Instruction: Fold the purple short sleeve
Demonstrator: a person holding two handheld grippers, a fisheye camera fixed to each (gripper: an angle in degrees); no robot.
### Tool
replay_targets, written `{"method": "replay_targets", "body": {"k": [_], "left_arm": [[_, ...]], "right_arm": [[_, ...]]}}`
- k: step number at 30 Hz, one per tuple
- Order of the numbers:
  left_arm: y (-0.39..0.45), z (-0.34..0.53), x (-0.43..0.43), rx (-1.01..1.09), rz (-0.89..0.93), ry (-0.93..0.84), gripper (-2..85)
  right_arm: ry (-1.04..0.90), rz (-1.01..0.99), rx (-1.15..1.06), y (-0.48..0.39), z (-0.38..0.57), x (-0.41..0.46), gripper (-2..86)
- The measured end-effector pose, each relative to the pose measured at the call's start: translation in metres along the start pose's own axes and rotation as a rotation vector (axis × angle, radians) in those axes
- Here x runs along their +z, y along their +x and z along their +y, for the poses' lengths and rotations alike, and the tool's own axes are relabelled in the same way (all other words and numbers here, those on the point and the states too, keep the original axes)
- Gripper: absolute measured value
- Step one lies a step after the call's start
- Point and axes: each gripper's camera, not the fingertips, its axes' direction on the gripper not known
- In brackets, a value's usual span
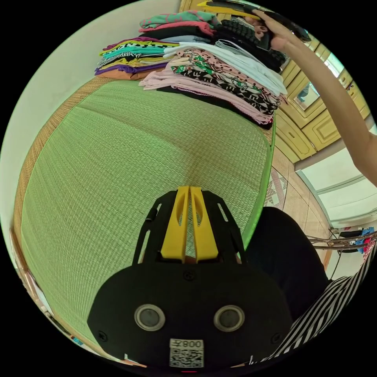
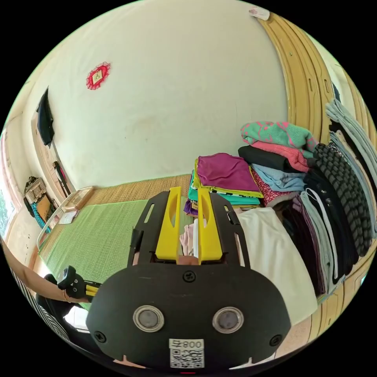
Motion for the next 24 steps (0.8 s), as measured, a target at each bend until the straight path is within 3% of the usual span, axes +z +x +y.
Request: {"method": "replay_targets", "body": {"k": [10,18,24], "left_arm": [[0.033,0.018,-0.073,0.023,0.061,0.103,0.4],[0.062,0.018,-0.136,0.023,0.089,0.14,0.4],[0.083,0.01,-0.19,0.011,0.122,0.144,0.3]], "right_arm": [[-0.257,0.051,-0.009,0.037,-0.106,0.192,8.9],[-0.377,0.177,-0.039,0.054,-0.142,0.272,7.5],[-0.359,0.171,0.025,0.082,-0.148,0.282,2.3]]}}
